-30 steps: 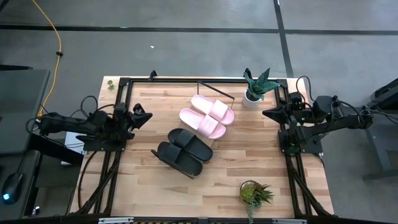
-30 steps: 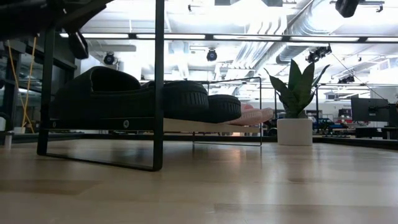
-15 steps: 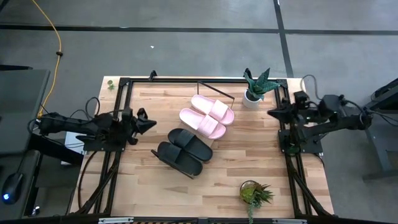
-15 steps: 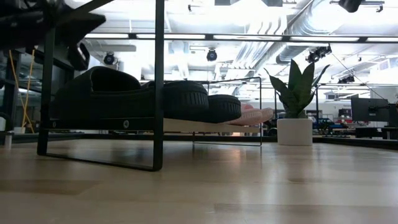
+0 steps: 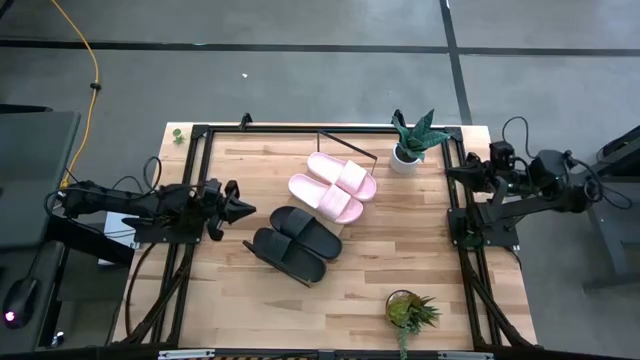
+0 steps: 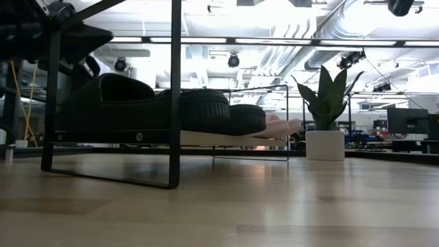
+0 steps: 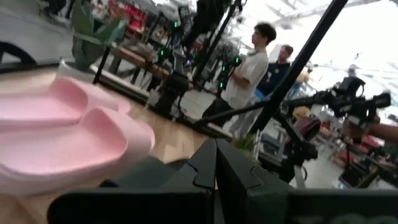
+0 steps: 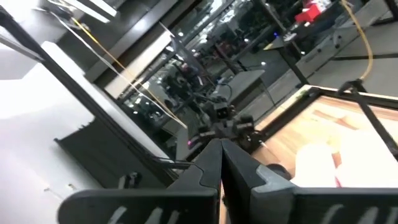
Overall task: Pick and place slides into the shelf
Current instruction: Return to Home Position
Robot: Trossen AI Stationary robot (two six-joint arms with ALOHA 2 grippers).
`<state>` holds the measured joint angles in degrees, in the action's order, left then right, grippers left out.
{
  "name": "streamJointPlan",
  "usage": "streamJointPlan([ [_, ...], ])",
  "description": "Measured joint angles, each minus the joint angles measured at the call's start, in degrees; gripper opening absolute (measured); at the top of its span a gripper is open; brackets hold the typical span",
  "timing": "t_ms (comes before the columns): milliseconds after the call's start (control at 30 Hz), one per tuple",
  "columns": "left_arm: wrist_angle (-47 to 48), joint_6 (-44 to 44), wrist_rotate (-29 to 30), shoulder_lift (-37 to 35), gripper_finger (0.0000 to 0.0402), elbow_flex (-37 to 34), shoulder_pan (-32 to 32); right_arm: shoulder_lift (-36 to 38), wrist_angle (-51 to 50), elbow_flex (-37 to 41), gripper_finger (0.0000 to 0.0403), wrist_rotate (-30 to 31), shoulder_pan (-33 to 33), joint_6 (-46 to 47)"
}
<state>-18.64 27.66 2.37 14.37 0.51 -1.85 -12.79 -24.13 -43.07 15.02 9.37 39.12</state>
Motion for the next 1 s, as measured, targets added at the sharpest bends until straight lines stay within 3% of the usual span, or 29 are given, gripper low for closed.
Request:
streamJointPlan([
  [233,5.1,-0.1,-0.5,-2.0,0.0000,0.0,0.0,5.1,0.2,0.0,0.0000,1.0,0.0,1.0],
  [633,15.8,-0.3,-0.7,-11.8,0.0000,0.0,0.0,10.4,0.5,0.0,0.0000,3.2,0.0,0.7],
  [1000,19.1,-2.2,-5.0,-13.5,0.0000,0.7,0.0,11.0,3.4,-4.5,0.0000,-0.6,0.0,-3.2],
])
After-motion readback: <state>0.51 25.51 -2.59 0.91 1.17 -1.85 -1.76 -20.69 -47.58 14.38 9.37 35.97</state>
